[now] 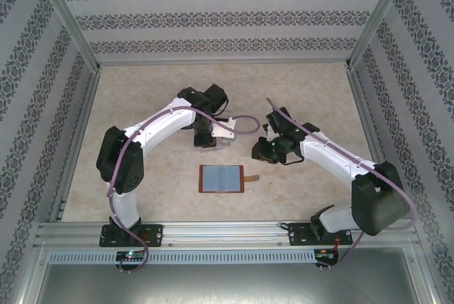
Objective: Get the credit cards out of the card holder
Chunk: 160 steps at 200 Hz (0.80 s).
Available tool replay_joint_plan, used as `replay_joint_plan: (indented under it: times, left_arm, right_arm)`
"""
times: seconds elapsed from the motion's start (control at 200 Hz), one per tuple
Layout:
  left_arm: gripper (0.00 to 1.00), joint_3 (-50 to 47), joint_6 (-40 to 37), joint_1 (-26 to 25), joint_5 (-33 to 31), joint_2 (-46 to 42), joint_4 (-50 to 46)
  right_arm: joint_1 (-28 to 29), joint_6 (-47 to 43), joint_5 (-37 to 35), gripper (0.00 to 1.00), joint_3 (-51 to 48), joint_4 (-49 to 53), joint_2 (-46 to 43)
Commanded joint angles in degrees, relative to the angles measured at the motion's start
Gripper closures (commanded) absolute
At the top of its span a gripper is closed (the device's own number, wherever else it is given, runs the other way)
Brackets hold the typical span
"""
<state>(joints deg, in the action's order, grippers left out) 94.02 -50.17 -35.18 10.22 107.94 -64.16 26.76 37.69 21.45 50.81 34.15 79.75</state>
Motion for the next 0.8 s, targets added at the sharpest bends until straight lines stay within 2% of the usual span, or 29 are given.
replay_joint_plan:
  times: [0.0, 0.425, 0.794]
  left_arm:
    - [1.0, 4.94, -7.12, 1.15, -0.06, 1.48, -3.5]
    - [1.0, 18.68, -12.68, 3.35, -3.0, 10.83, -8.85]
    - [1.0, 26.25, -15.11, 4.65, -1.88, 16.85, -11.7]
  right_arm:
    - [-0.79, -1.19, -0.17, 0.74, 0.34, 1.36, -0.93]
    - [-2.77, -2.0, 0.48, 0.74, 1.55, 2.17, 0.31]
    - [-3.11, -1.75, 1.05, 0.74, 2.78, 1.58, 2.87]
